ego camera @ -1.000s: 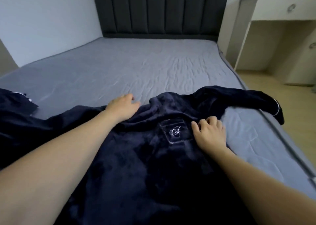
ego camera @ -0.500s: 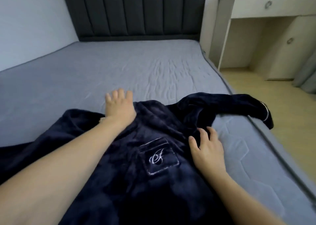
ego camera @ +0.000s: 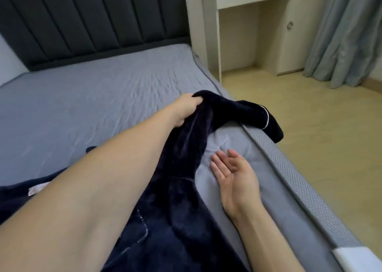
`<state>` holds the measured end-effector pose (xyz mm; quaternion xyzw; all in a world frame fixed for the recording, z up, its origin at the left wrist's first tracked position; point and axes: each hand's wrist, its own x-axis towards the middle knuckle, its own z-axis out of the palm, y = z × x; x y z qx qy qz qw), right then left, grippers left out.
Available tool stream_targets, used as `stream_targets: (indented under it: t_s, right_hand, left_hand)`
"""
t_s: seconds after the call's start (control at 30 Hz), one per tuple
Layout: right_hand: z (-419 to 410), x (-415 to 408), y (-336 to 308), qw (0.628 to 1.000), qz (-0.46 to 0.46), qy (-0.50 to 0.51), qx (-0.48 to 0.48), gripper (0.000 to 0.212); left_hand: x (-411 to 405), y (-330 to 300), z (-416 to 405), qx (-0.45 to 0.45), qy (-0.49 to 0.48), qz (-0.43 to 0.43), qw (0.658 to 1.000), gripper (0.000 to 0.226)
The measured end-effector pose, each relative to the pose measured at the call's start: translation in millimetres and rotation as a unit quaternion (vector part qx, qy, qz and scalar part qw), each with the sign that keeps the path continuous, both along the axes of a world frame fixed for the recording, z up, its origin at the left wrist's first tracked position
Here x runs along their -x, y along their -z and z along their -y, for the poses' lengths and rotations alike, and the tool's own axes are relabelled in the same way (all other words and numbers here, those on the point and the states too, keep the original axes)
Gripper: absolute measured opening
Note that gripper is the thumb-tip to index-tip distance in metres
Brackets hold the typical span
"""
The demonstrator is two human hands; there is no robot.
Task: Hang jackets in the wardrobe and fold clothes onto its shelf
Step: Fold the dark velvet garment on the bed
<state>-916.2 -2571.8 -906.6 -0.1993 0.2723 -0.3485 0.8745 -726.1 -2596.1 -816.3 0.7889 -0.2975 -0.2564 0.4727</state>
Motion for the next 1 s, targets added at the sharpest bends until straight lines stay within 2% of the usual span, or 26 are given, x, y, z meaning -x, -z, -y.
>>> stream_targets:
  t_s: [0.07, 0.13, 0.17, 0.2, 0.23, 0.27, 0.3, 0.33, 0.37, 0.4, 0.43, 0.47, 0.5, 0.53, 0.57, 0.6, 0.63, 0.67, 0.7, 0.73, 0.77, 0.8, 0.87, 0.93, 1.0]
  right_hand:
    - [33.2, 10.9, -9.0, 0.994, 0.067, -0.023, -0.080, 0.029]
    - [58.9, 19.9, -17.5, 0.993, 0.078, -0.015, -0.084, 0.033]
    - [66.1, 22.8, -19.5, 0.993, 0.081, -0.008, -0.084, 0.037]
    - [70.0, 23.9, -20.3, 0.993, 0.085, -0.004, -0.083, 0.042]
    - [71.1, 23.6, -20.5, 0.994, 0.082, -0.003, -0.072, 0.047]
    - [69.9, 23.0, -20.9, 0.996, 0.073, 0.000, -0.057, 0.048]
    - [68.1, 23.1, -21.7, 0.997, 0.063, 0.008, -0.049, 0.051]
    - [67.7, 24.1, -22.6, 0.997, 0.061, 0.017, -0.049, 0.050]
    - [68.9, 26.3, -24.2, 0.996, 0.068, 0.028, -0.060, 0.046]
    - [71.9, 29.0, -26.3, 0.993, 0.078, 0.044, -0.080, 0.041]
    - [76.0, 32.1, -27.3, 0.989, 0.088, 0.066, -0.098, 0.037]
    - [79.6, 35.5, -28.3, 0.985, 0.094, 0.091, -0.111, 0.037]
    - [82.6, 38.7, -28.5, 0.982, 0.094, 0.115, -0.114, 0.038]
    - [84.0, 40.7, -28.0, 0.981, 0.090, 0.135, -0.110, 0.041]
    - [84.8, 41.1, -26.2, 0.980, 0.084, 0.150, -0.103, 0.043]
    - [85.0, 40.6, -24.8, 0.979, 0.081, 0.157, -0.098, 0.045]
    - [84.8, 40.1, -23.7, 0.980, 0.080, 0.156, -0.094, 0.046]
    - [84.7, 39.0, -23.5, 0.981, 0.078, 0.155, -0.089, 0.046]
    - [84.6, 37.7, -23.7, 0.982, 0.077, 0.152, -0.081, 0.045]
    - [84.0, 36.9, -25.2, 0.984, 0.078, 0.146, -0.069, 0.043]
    - [83.6, 37.2, -26.6, 0.986, 0.086, 0.135, -0.050, 0.041]
    - [83.3, 37.8, -28.2, 0.988, 0.097, 0.121, -0.026, 0.038]
    - [81.8, 41.6, -35.3, 0.987, 0.129, 0.097, 0.012, 0.033]
    - [82.1, 47.5, -43.4, 0.985, 0.147, 0.085, 0.032, 0.038]
    - [88.4, 51.8, -47.8, 0.990, 0.089, 0.105, 0.025, 0.034]
  left_hand:
    - [0.0, 0.7, 5.3, -0.005, 0.030, -0.123, 0.992, 0.029]
    - [-2.5, 0.8, -4.5, -0.112, 0.141, -0.205, 0.962, 0.025]
    - [-5.3, 1.3, -12.0, -0.188, 0.175, -0.203, 0.945, 0.024]
    - [-7.4, 2.8, -18.1, -0.272, 0.187, -0.146, 0.933, 0.023]
    - [-9.1, 4.5, -22.4, -0.369, 0.177, -0.018, 0.912, 0.023]
    - [-8.3, 4.8, -25.8, -0.465, 0.158, 0.163, 0.856, 0.025]
    - [-4.2, 4.9, -26.2, -0.508, 0.116, 0.325, 0.789, 0.034]
    - [3.8, 5.8, -23.1, -0.465, 0.086, 0.434, 0.767, 0.045]
    - [13.7, 5.9, -16.4, -0.383, 0.104, 0.466, 0.791, 0.056]
    - [24.7, 4.8, -8.2, -0.306, 0.161, 0.427, 0.836, 0.067]
    - [36.9, 3.1, 1.9, -0.266, 0.227, 0.365, 0.863, 0.079]
    - [49.1, 5.0, 12.6, -0.265, 0.269, 0.331, 0.865, 0.087]
    - [58.9, 9.1, 22.0, -0.280, 0.283, 0.333, 0.855, 0.089]
    - [63.9, 13.9, 29.5, -0.290, 0.275, 0.364, 0.842, 0.081]
    - [65.6, 16.5, 36.0, -0.289, 0.244, 0.404, 0.833, 0.062]
    - [66.4, 17.0, 41.8, -0.262, 0.211, 0.418, 0.844, 0.038]
    - [66.7, 14.0, 46.1, -0.216, 0.188, 0.386, 0.877, 0.021]
    - [65.9, 7.5, 50.3, -0.157, 0.172, 0.303, 0.924, 0.015]
    - [67.0, -2.3, 54.1, -0.096, 0.157, 0.169, 0.968, 0.017]
    - [69.1, -13.7, 55.0, -0.043, 0.157, 0.024, 0.986, 0.021]
    - [71.6, -24.1, 53.7, -0.005, 0.175, -0.098, 0.980, 0.027]
    - [74.5, -31.9, 52.1, 0.011, 0.204, -0.171, 0.964, 0.033]
    - [79.8, -39.3, 49.2, -0.017, 0.240, -0.185, 0.953, 0.044]
    - [85.8, -41.0, 45.0, -0.070, 0.233, -0.106, 0.964, 0.049]
    - [85.2, -37.9, 37.0, -0.135, 0.248, -0.052, 0.958, 0.041]
